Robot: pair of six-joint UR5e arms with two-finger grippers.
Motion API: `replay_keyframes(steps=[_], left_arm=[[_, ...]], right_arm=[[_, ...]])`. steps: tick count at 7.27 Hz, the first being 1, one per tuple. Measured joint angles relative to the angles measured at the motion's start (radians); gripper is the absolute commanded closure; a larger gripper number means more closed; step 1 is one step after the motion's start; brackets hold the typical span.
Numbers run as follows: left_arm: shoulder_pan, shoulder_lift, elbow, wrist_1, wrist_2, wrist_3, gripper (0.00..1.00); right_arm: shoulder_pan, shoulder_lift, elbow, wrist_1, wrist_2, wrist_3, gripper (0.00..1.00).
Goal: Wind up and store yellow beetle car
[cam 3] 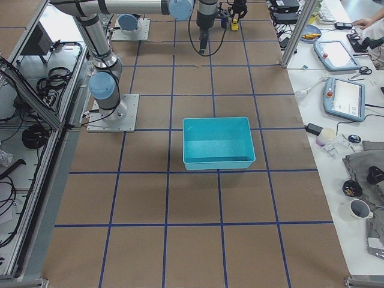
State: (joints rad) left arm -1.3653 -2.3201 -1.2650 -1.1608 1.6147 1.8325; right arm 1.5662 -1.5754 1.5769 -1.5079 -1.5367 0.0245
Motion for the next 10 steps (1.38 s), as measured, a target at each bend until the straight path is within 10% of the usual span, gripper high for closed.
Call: replay_keyframes(steps=[10], left_arm=[[0.037, 0.0, -0.004, 0.001, -0.004, 0.011, 0.94]], right_arm=[[0.0, -0.006, -0.002, 0.0, 0.011, 0.0, 0.0]])
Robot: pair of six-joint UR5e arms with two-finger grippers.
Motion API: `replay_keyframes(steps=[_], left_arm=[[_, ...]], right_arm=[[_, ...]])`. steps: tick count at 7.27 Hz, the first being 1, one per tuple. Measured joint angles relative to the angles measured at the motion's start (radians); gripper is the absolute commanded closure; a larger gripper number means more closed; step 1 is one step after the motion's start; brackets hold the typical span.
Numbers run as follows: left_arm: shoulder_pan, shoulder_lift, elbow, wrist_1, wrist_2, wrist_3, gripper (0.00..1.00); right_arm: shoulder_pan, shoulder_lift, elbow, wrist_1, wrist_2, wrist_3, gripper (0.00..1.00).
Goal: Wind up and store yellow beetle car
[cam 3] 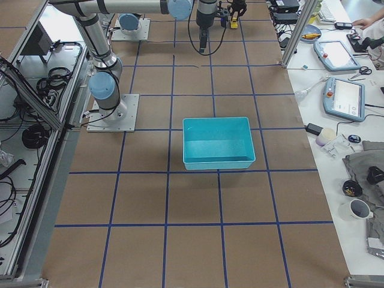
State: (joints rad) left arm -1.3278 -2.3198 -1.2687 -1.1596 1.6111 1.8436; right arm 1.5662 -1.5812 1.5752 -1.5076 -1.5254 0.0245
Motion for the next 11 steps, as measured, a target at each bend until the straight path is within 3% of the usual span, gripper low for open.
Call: replay_keyframes(steps=[11], left_arm=[[0.076, 0.0, -0.003, -0.001, -0.005, 0.097, 0.95]], right_arm=[[0.0, -0.002, 0.003, 0.003, -0.016, -0.003, 0.0]])
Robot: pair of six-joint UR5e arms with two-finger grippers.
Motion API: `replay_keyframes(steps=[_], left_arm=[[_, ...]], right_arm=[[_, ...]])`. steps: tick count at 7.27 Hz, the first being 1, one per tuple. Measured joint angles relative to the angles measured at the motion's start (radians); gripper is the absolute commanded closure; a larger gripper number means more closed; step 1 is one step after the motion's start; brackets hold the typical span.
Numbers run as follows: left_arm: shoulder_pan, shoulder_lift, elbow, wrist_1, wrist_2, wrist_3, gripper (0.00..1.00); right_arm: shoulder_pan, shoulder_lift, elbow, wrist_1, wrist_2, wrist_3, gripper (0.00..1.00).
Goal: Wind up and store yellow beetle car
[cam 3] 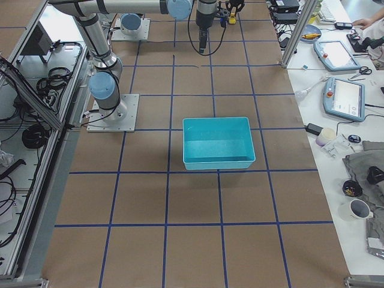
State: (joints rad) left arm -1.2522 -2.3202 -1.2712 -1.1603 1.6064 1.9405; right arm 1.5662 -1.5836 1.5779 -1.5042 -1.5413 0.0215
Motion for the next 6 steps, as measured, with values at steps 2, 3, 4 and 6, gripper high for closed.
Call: replay_keyframes(steps=[2, 3, 4, 6], left_arm=[[0.0, -0.001, 0.001, 0.0, 0.001, 0.006, 0.95], [0.001, -0.001, 0.001, 0.001, 0.0, 0.007, 0.95], [0.001, -0.001, 0.001, 0.001, 0.0, 0.007, 0.95], [0.002, -0.001, 0.002, 0.0, 0.001, 0.008, 0.95]], right_arm=[[0.0, -0.001, 0.0, 0.004, -0.001, 0.0, 0.0], [-0.001, -0.002, 0.0, 0.007, -0.001, 0.0, 0.0], [-0.001, -0.002, 0.0, 0.008, -0.001, 0.001, 0.0], [-0.001, -0.001, 0.0, 0.009, -0.002, 0.001, 0.0]])
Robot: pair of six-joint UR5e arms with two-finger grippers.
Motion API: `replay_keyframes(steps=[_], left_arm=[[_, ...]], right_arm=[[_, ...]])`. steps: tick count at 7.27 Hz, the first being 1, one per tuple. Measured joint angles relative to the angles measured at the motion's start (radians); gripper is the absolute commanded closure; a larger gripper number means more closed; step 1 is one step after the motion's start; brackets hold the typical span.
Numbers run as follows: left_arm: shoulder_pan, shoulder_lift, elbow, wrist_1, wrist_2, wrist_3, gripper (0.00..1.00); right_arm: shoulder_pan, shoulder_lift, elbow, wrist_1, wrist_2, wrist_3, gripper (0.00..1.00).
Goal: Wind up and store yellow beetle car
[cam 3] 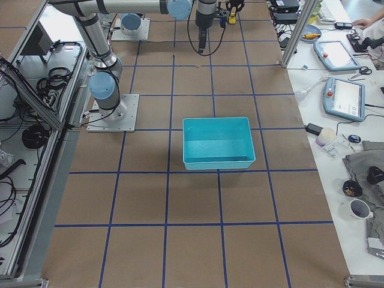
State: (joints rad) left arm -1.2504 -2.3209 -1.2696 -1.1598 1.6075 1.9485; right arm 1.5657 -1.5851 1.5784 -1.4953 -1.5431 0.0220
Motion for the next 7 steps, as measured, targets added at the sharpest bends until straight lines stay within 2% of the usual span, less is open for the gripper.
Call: replay_keyframes(steps=[6, 7], left_arm=[[0.023, -0.001, 0.002, 0.0, -0.001, 0.023, 0.92], [0.023, -0.001, 0.003, 0.0, -0.001, 0.024, 0.24]], right_arm=[[-0.001, 0.002, 0.002, 0.003, -0.002, -0.008, 0.0], [-0.001, 0.001, 0.002, 0.003, -0.001, -0.007, 0.0]])
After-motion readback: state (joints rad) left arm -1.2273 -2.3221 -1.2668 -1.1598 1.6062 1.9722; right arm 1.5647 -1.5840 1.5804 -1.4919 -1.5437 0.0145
